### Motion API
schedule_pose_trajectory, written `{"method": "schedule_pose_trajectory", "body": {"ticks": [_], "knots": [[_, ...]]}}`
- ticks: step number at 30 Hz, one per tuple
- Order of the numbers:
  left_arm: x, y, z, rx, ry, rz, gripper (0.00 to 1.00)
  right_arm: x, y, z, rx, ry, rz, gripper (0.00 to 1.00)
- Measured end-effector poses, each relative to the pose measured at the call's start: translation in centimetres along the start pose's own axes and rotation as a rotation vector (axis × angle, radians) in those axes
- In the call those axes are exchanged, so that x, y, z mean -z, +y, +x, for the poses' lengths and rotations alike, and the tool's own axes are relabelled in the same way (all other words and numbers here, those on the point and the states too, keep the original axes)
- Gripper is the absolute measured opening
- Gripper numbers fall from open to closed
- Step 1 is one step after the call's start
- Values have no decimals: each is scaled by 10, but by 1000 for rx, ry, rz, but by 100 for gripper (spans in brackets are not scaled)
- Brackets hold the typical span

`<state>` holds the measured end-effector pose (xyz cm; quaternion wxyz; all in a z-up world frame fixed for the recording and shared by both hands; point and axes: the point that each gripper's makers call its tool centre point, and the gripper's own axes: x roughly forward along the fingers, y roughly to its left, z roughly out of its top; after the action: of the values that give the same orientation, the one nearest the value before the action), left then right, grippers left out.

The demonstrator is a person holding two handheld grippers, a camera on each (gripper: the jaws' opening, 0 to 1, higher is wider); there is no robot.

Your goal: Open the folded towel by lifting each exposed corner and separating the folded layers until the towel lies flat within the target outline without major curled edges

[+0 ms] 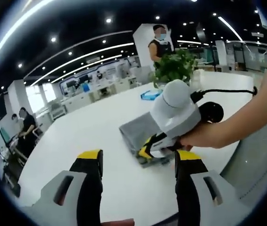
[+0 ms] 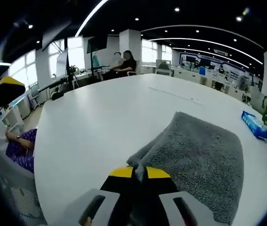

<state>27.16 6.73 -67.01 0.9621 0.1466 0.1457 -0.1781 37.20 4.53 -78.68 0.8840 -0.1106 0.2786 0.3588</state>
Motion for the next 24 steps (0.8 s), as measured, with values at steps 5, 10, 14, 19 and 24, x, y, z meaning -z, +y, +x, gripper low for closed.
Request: {"method": "schedule_pose_trajectory", "body": {"ticks": [5, 10, 14, 19, 24], "knots": [[1, 0, 0, -1, 3, 10, 61, -10, -5, -7, -19, -20, 47, 3], [1, -1, 0, 3, 6, 15, 60, -30, -13, -22, -23, -80, 121, 3], [2, -3, 0, 10, 9, 28, 60, -39, -22, -31, -15, -115, 124, 3], [1, -6, 1, 20, 8, 39, 60, -48, -37, -44, 5, -150, 134, 3], [3, -2, 0, 3, 12, 39, 59, -53, -50, -56, 36, -185, 160, 3]]}}
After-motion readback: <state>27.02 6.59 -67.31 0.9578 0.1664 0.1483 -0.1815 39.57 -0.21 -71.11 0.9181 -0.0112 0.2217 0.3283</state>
